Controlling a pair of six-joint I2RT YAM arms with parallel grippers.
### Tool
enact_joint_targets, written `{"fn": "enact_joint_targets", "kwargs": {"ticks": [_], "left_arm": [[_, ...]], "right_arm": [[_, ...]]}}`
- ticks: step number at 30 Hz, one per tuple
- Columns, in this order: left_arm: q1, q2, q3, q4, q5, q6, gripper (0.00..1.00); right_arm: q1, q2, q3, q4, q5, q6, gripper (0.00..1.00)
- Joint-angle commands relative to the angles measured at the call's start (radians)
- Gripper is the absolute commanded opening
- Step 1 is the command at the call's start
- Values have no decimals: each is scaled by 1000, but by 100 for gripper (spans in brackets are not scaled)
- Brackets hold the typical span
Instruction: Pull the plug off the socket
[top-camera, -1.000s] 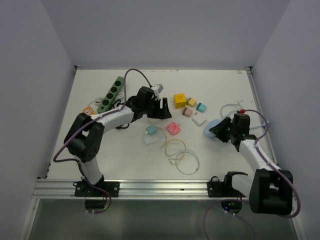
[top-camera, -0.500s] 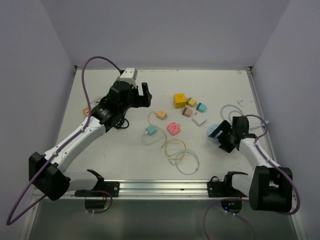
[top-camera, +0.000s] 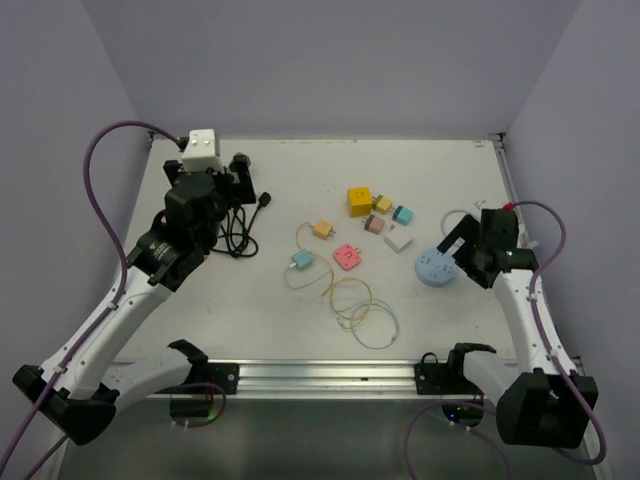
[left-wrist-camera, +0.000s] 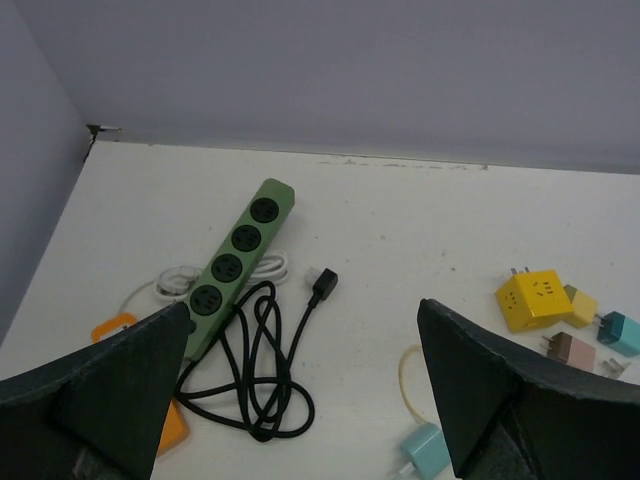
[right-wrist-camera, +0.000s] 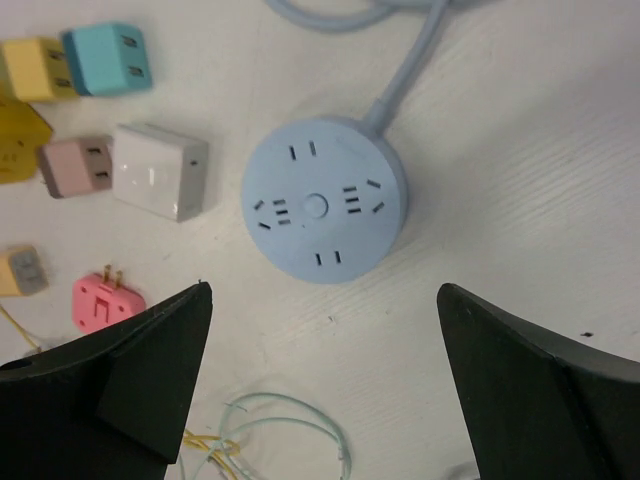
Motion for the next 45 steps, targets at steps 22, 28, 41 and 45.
{"fn": "enact_joint_targets", "kwargs": {"ticks": [22, 28, 41, 45], "left_arm": [[7, -253, 215, 76, -244, 310, 100], [7, -339, 164, 177, -293, 354, 100], [7, -445, 93, 268, -376, 336, 100], [7, -451, 84, 262, -379, 311, 100]], "right_arm": [[196, -156, 749, -64, 355, -461, 99], [210, -246, 671, 61, 384, -507, 98], [218, -346, 600, 122, 395, -522, 97], [218, -358, 583, 124, 378, -517, 97]]}}
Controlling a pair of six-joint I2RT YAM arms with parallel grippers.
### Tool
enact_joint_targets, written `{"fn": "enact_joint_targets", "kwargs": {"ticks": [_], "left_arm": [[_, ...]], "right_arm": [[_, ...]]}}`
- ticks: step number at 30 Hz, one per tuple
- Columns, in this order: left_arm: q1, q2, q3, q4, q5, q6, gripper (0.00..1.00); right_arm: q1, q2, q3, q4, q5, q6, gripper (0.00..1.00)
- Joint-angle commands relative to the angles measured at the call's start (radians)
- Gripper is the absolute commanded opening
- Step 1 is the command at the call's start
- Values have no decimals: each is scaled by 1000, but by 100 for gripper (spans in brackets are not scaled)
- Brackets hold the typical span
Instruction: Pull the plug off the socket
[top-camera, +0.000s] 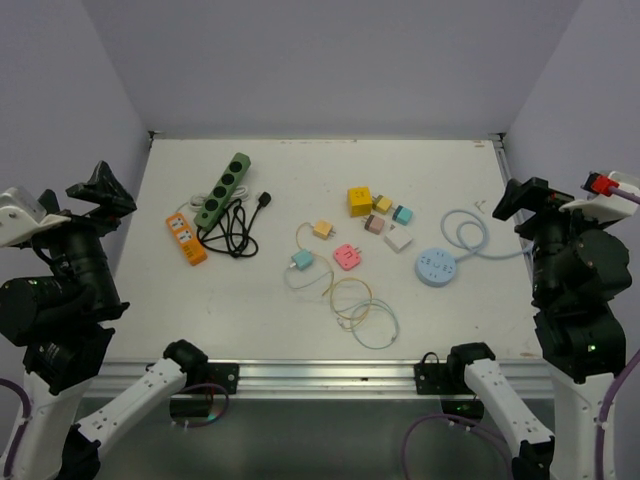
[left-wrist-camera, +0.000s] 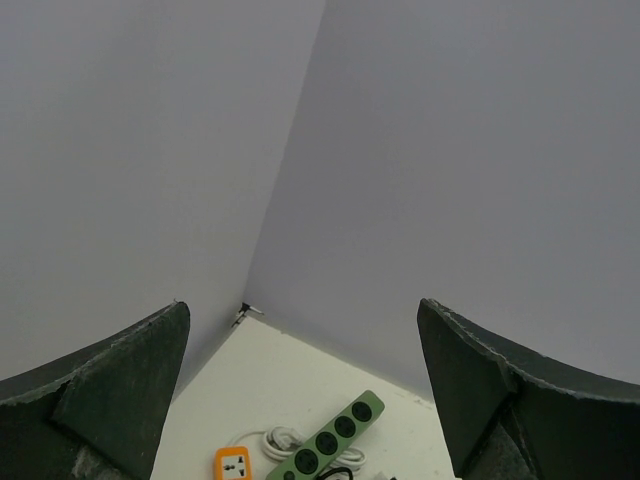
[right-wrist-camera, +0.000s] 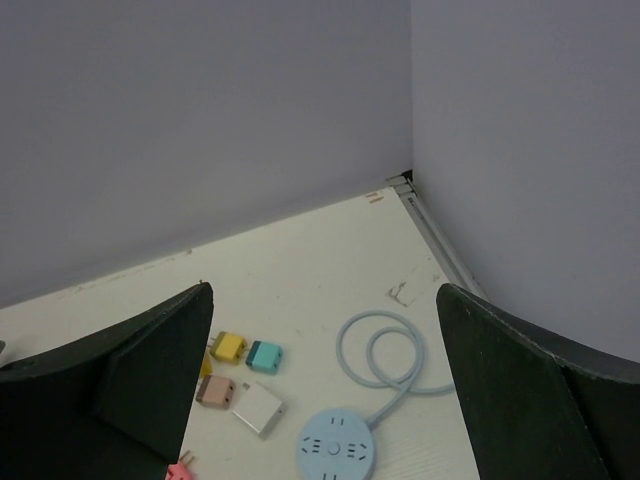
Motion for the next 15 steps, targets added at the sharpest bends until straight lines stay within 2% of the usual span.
{"fn": "enact_joint_targets", "kwargs": {"ticks": [1, 15], "left_arm": [[4, -9, -15, 42, -24, -17, 100], [4, -1, -26, 45, -32, -36, 100]], "right_arm": [[4, -17, -15, 51, -3, -11, 97], [4, -31, -51, 76, -27, 4, 96]]}}
